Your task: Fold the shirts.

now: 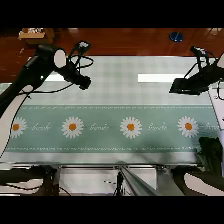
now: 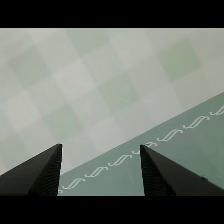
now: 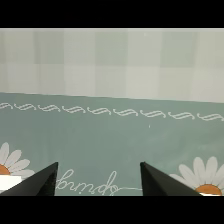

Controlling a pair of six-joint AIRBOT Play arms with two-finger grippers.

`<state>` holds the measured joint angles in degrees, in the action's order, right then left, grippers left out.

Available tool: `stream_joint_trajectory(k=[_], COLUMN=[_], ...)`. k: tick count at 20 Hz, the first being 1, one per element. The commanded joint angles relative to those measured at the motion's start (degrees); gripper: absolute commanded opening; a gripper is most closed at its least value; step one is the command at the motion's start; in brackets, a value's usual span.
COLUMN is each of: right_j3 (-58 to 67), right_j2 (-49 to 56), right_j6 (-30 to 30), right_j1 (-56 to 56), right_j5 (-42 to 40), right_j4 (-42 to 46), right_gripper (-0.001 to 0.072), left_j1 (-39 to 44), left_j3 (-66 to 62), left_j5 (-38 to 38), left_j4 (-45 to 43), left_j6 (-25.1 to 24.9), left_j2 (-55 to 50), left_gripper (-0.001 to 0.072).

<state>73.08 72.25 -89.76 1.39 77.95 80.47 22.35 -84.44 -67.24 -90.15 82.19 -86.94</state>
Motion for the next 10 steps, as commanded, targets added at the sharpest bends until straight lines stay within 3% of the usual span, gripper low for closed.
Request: stream_joint_trajectory(k=[1,10], right_j3=[0.1,0.1], right_j2=[0.0,0.0], right_j6=[0.0,0.0], right_j1=[-0.1,-0.1], right_j5=[0.0,0.0], right_j4=[0.0,0.0], right_gripper=[0.0588,0.0588], left_j1=[-0.7,-3.5], left_j3=[-0.1,0.0], left_j5=[0.8,2.1], left_j4=[0.2,0.2], left_j6=[2.3,3.2], left_j2=[-0.5,0.7], left_gripper=[0.06,0.0601])
